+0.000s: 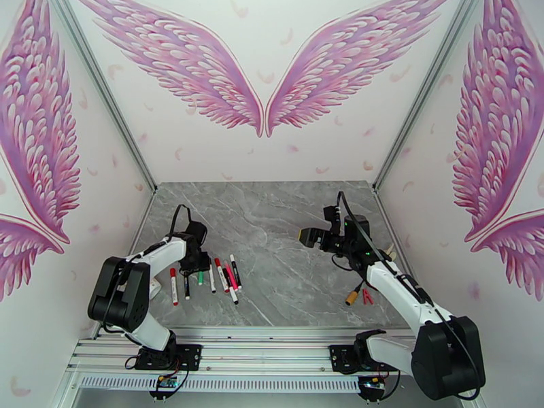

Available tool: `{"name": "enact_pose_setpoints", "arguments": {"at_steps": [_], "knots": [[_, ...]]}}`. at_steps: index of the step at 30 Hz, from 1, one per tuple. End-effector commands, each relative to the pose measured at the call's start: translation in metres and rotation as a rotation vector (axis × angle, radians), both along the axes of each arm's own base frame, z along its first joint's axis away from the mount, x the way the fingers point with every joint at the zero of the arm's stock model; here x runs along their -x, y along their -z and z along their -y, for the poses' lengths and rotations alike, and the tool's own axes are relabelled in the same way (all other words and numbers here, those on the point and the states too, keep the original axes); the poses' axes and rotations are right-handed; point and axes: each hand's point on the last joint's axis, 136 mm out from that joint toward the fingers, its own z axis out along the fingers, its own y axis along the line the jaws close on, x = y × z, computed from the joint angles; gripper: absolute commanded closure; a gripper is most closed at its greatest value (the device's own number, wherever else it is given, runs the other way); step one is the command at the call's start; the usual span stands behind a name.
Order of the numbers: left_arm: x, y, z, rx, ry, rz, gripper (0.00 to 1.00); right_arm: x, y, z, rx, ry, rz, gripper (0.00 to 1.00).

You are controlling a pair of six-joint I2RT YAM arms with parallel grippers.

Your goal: Open the pen caps

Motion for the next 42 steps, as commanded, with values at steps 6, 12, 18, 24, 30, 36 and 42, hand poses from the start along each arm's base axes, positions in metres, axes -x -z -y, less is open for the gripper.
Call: {"name": "enact_pose_setpoints", "arguments": {"at_steps": [6, 12, 18, 24, 30, 36, 42], "knots": [[-0.012, 0.001, 0.000, -0.032, 0.024, -0.004, 0.69, 0.007, -0.003, -0.007, -0.046, -0.015, -0.047, 0.05], [-0.010, 0.010, -0.006, -0.068, 0.014, -0.023, 0.70, 0.007, -0.004, -0.007, -0.065, -0.001, -0.056, 0.12], [-0.012, 0.014, -0.002, -0.049, 0.014, -0.021, 0.75, 0.011, -0.009, -0.008, -0.088, 0.004, -0.058, 0.18], [-0.016, 0.000, 0.000, -0.054, 0.022, 0.031, 0.80, 0.017, -0.014, -0.011, -0.101, 0.003, -0.075, 0.21], [-0.021, -0.030, 0.006, -0.019, 0.035, 0.127, 0.82, 0.024, -0.024, -0.015, -0.138, 0.001, -0.080, 0.22], [-0.033, -0.080, 0.045, 0.060, 0.168, 0.276, 0.84, 0.024, -0.035, -0.031, -0.217, -0.023, -0.089, 0.25], [-0.041, -0.126, 0.124, 0.235, 0.376, 0.439, 0.85, 0.015, -0.042, -0.052, -0.262, -0.046, -0.105, 0.32]]}}
